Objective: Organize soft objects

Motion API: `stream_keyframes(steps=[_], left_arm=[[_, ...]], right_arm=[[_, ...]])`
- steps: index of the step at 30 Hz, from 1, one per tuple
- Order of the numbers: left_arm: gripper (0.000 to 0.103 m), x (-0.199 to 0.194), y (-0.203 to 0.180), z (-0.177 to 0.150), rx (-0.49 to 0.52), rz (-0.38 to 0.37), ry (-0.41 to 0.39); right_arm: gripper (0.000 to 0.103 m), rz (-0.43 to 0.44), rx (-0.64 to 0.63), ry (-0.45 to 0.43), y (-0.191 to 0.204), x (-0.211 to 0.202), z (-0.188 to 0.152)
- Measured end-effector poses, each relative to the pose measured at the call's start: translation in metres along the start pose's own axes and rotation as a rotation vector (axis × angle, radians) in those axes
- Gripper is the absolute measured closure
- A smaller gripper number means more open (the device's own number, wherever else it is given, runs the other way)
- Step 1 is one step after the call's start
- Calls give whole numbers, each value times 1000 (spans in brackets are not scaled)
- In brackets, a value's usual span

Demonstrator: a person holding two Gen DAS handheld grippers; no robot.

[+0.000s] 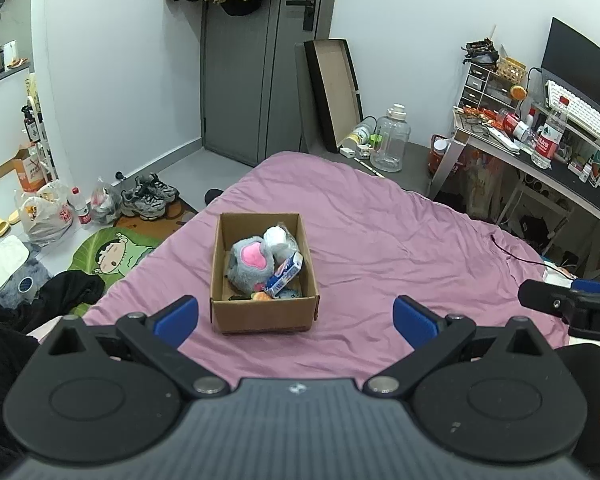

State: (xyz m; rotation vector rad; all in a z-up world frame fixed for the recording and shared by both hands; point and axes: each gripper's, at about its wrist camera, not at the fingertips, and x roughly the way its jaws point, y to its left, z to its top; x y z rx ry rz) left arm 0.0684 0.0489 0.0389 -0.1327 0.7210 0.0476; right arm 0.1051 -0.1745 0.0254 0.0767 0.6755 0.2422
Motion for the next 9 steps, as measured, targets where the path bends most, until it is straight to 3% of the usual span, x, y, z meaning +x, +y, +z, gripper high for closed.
stream_keyframes(steps=[9], left_arm=[[0,17,-5,-5,18,-19,19]], right_arm=[[0,-16,5,42,-3,20,-5]])
